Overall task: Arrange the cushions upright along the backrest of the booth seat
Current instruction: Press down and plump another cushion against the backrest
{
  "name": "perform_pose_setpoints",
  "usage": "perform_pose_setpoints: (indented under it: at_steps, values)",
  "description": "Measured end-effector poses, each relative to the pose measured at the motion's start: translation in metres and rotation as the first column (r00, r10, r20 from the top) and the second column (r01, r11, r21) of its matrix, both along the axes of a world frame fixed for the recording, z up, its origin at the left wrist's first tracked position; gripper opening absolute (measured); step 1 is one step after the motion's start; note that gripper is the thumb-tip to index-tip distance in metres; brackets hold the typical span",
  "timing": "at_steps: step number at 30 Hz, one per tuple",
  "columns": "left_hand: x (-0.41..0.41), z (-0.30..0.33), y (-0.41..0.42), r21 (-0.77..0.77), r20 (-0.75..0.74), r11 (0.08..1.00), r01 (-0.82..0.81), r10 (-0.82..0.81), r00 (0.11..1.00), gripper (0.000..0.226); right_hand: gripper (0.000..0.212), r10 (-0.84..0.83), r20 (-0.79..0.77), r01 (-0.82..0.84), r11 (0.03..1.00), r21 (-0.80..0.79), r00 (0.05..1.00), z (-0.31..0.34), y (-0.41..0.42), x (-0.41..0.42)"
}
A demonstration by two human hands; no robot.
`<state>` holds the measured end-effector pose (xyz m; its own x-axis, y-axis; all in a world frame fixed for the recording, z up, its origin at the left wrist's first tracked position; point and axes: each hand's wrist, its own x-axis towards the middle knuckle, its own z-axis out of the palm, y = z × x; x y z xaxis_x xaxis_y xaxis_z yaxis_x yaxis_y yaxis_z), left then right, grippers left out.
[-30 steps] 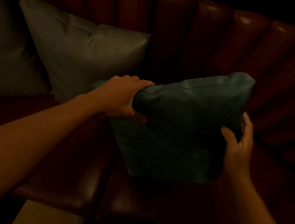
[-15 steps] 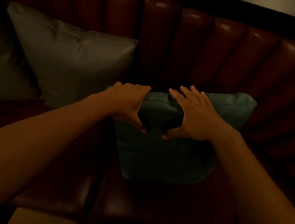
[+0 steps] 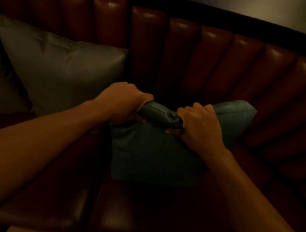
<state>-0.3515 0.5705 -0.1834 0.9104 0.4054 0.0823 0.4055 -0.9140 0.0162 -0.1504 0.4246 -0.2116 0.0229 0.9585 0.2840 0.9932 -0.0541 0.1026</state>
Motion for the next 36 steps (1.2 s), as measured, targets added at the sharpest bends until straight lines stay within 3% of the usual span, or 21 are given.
perform_pose_setpoints:
  at_steps: [3,8,14,18,21,23,26,29,31,36]
  values:
    - [0.000,0.020,0.005,0.007,-0.041,1.000,0.001,-0.001,0.999,0.046,0.051,-0.018,-0.027,0.017,0.999,-0.027,0.999,0.019,-0.004,-0.003]
    - [-0.024,0.004,0.005,-0.090,-0.252,0.990,-0.108,0.082,0.964,0.091,0.089,-0.098,-0.159,0.017,0.895,-0.445,0.982,0.045,-0.010,0.008]
    - [-0.049,0.002,0.023,-0.425,-0.008,0.883,-0.200,0.217,0.976,0.097,0.123,-0.185,-0.170,0.064,0.837,-0.543,0.968,0.056,-0.003,0.042]
    - [-0.051,-0.005,0.033,-0.441,-0.010,0.867,-0.230,0.251,0.968,0.106,0.124,-0.261,-0.234,0.088,0.821,-0.564,0.936,0.043,0.003,0.057]
    - [-0.050,-0.009,0.044,-0.434,-0.059,0.864,-0.255,0.255,0.965,0.109,0.104,-0.211,-0.198,0.088,0.865,-0.495,0.957,0.026,0.003,0.064]
    - [-0.049,-0.013,0.048,-0.451,-0.028,0.862,-0.232,0.246,0.969,0.098,0.083,-0.180,-0.221,0.082,0.917,-0.391,0.959,0.016,0.003,0.063]
    - [-0.047,-0.022,0.045,-0.453,0.122,0.875,-0.170,0.249,0.961,0.069,0.071,-0.114,-0.209,0.065,0.971,-0.228,0.971,0.007,-0.003,0.064]
    - [-0.047,-0.029,0.035,-0.473,0.226,0.875,-0.105,0.236,0.945,0.052,0.069,-0.054,-0.175,0.035,0.993,-0.110,0.983,-0.007,-0.009,0.065]
    - [-0.048,-0.032,0.033,-0.450,0.253,0.888,-0.088,0.221,0.942,0.060,0.074,-0.035,-0.156,0.025,0.997,-0.067,0.987,-0.012,-0.008,0.065]
    - [-0.052,-0.027,0.046,-0.245,0.110,0.958,-0.151,0.182,0.977,0.070,0.085,-0.103,-0.228,0.056,0.977,-0.204,0.968,0.009,-0.004,0.064]
